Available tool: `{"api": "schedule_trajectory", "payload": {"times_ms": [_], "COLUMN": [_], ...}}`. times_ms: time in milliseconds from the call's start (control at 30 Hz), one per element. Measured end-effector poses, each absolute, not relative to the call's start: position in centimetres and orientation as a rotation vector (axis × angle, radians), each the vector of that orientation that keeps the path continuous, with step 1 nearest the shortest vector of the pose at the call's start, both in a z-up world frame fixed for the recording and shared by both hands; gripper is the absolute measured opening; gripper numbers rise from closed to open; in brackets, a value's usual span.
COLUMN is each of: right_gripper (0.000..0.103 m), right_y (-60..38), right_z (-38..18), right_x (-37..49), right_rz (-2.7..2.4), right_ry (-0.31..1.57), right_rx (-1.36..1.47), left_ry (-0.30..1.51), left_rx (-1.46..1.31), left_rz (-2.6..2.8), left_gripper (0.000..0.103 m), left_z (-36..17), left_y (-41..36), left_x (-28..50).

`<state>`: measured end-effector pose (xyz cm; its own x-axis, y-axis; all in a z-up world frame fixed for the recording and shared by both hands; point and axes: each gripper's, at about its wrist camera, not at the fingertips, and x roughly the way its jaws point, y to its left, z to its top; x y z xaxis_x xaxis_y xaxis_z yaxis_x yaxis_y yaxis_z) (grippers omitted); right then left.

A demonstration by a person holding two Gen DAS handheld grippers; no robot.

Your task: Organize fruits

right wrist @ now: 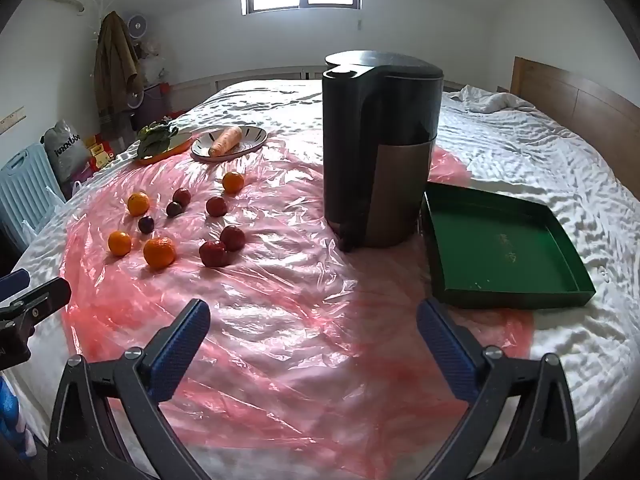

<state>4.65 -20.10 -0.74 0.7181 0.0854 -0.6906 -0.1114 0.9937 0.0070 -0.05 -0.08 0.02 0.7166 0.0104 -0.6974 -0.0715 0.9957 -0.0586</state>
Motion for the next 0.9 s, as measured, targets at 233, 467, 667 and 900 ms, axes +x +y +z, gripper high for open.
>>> {"api": "schedule_trajectory", "payload": {"times_ms": [233,467,667,900], "right_gripper": [0.103,0.103,0.103,0.103], "right_y": [-20.13,-19.88,-20.0,-19.8], "right_z": [-0.8,-0.41,-0.89,-0.86], "right_x": [4.61,4.46,4.64,4.58], "right_rz": [0.114,0.12,0.136,0.158], "right_ry": [0.76,0.761,0.768,0.769], "right_rx": [-0.025,-0.02,-0.003,-0.002], "left_ry": [0.771,0.777,0.78,0.783], "left_rx": [-0.082,-0.094,-0.092,-0.112], "left_rz": [0.035,0.013,0.012,0.008], "left_gripper": [0.102,0.102,0.102,0.102], "left_z": [0.18,0.05,-0.07,-0.28], "left_y": [-0.68,-0.29,-0.58,-0.35], "left_x": [-0.39,-0.23,-0.09,0.03]}}
